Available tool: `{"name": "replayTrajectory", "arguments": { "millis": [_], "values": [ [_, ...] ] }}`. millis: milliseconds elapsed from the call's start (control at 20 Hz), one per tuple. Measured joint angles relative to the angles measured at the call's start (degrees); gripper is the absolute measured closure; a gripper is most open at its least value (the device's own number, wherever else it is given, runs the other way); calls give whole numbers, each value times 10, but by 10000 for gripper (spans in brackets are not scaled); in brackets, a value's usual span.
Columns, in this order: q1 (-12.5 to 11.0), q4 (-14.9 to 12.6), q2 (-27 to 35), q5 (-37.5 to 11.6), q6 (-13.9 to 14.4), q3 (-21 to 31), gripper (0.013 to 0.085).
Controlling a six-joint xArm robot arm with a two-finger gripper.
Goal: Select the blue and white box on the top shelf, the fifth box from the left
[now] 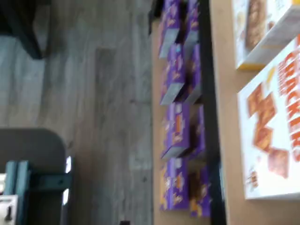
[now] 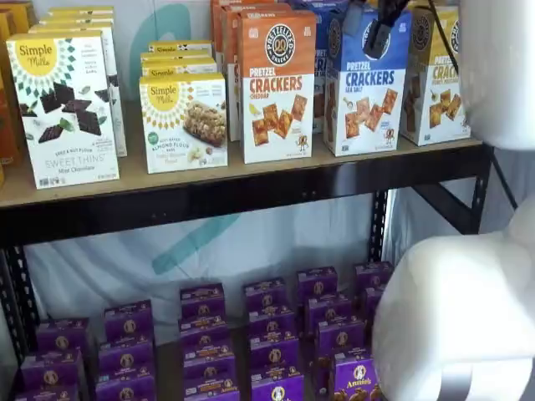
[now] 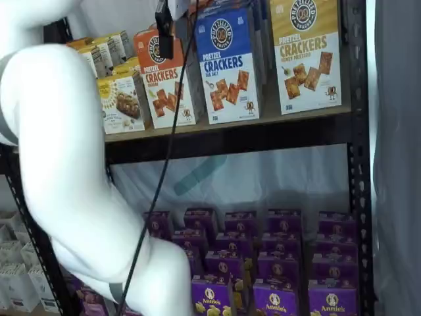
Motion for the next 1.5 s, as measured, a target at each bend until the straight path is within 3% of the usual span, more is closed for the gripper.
{"name": "replayTrajectory", "arguments": {
  "millis": [350,500,750,1500],
  "values": [
    [-32,68,-8,-46,-1,10,130],
    [-44,84,-9,-68,-7,13,130],
    [-60,97,7,-95,-20,4,130],
    [-77,94,114,-80,-44,-89,130]
  ]
}}
